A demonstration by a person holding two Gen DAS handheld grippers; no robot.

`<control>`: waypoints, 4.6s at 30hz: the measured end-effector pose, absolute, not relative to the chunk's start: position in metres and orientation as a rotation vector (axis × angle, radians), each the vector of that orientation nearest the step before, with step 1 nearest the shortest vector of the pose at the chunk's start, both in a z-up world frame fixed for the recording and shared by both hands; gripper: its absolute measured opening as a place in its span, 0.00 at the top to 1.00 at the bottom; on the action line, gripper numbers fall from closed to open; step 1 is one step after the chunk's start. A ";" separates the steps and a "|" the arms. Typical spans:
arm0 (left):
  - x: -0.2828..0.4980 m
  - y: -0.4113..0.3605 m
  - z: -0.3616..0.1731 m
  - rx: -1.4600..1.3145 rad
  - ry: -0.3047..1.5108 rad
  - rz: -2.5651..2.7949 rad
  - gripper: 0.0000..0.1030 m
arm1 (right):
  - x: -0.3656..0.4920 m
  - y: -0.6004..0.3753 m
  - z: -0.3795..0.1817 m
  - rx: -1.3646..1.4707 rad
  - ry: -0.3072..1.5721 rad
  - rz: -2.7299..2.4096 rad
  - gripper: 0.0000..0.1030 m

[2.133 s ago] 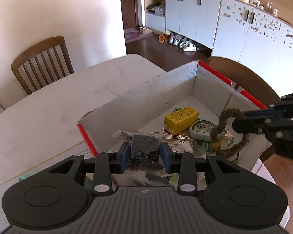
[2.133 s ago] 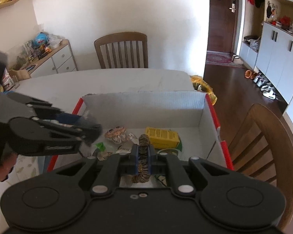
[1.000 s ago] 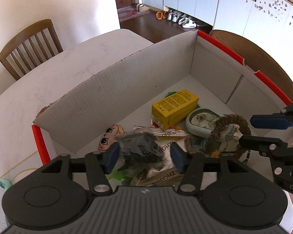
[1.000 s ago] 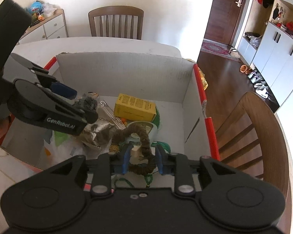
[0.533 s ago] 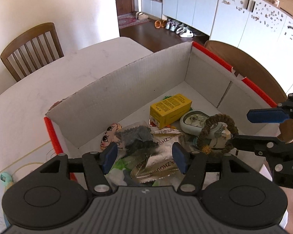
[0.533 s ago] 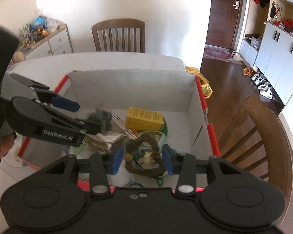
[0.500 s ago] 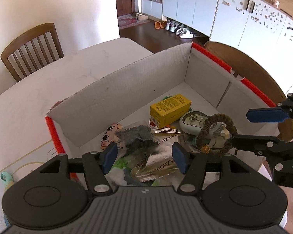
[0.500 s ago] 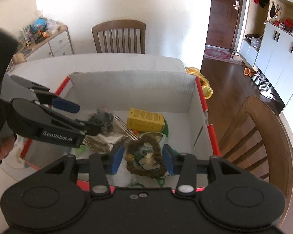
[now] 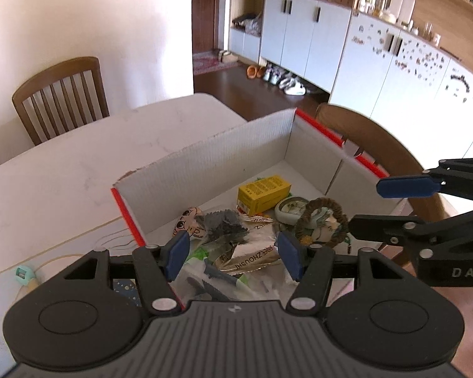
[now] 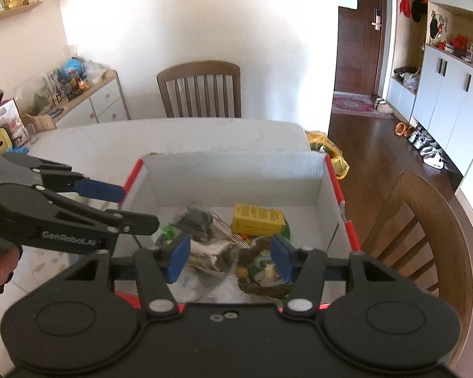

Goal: Organize objects
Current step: 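Move both grippers back toward the teal sharpener and yellow stick, then grasp the teal sharpener with the left gripper while the right grasps the yellow stick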

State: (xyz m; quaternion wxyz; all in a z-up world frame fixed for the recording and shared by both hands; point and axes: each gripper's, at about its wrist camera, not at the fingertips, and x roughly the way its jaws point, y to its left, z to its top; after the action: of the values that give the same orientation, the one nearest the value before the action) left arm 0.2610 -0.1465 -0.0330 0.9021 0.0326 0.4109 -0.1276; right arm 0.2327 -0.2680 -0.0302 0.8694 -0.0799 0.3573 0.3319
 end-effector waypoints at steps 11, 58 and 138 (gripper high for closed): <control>0.220 -0.117 -0.001 0.027 0.776 -0.276 0.33 | 0.204 -0.253 -0.012 -0.131 0.706 0.694 0.39; 0.198 0.092 -0.013 -0.078 0.714 -0.114 0.02 | 0.142 -0.082 -0.021 -0.138 0.742 0.711 0.08; 0.308 0.154 -0.155 -0.074 0.859 -0.163 0.55 | 0.187 0.074 -0.159 -0.383 0.878 0.806 0.86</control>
State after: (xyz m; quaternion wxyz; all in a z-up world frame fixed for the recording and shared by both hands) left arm 0.3080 0.1541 -0.1549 0.9054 -0.0357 0.4157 -0.0789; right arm 0.1868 0.0740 -0.1588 0.8105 -0.1791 0.4107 0.3773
